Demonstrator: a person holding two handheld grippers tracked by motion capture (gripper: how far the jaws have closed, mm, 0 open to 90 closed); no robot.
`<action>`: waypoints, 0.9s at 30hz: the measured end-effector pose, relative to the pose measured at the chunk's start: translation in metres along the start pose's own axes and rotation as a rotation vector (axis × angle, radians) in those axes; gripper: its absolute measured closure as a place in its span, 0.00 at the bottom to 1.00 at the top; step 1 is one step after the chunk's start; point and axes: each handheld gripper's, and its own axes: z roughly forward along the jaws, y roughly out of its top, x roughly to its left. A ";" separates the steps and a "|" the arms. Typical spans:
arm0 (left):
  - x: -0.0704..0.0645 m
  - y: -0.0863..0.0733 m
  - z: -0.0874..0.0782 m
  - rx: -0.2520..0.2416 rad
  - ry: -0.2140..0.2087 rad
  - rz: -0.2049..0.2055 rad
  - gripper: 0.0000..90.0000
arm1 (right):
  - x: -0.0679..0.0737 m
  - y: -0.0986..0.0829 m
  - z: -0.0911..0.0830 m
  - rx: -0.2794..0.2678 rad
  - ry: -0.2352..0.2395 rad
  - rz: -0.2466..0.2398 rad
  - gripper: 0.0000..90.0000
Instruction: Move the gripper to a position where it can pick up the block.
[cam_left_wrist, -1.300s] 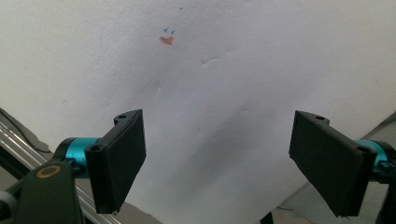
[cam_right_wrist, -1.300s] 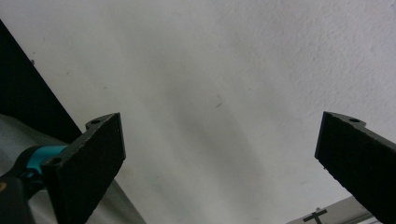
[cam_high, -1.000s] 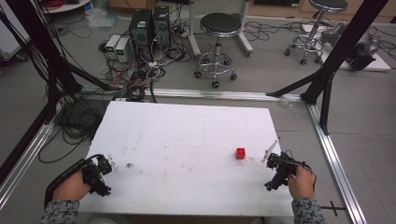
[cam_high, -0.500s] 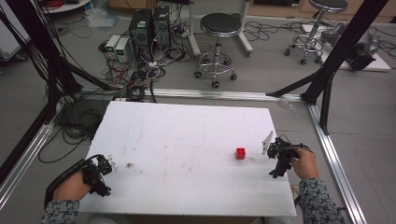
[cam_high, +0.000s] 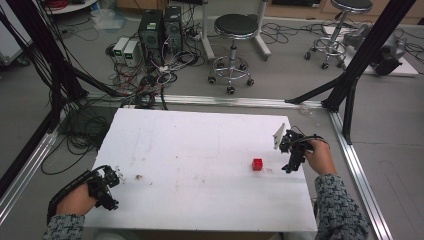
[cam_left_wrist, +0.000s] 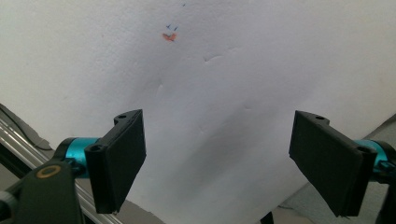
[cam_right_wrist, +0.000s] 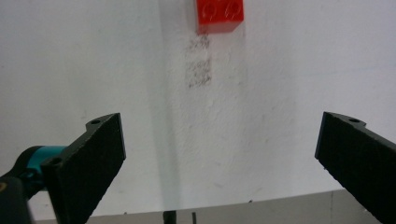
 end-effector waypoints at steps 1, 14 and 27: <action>0.000 0.000 0.000 0.001 -0.002 -0.002 0.21 | -0.002 0.003 0.000 0.001 -0.002 -0.006 0.01; 0.001 -0.001 -0.003 -0.008 0.003 -0.009 0.21 | -0.014 0.047 0.023 0.030 0.034 -0.100 0.01; 0.001 -0.001 -0.005 -0.029 0.009 -0.015 0.21 | -0.015 0.068 0.058 0.044 0.083 -0.123 0.01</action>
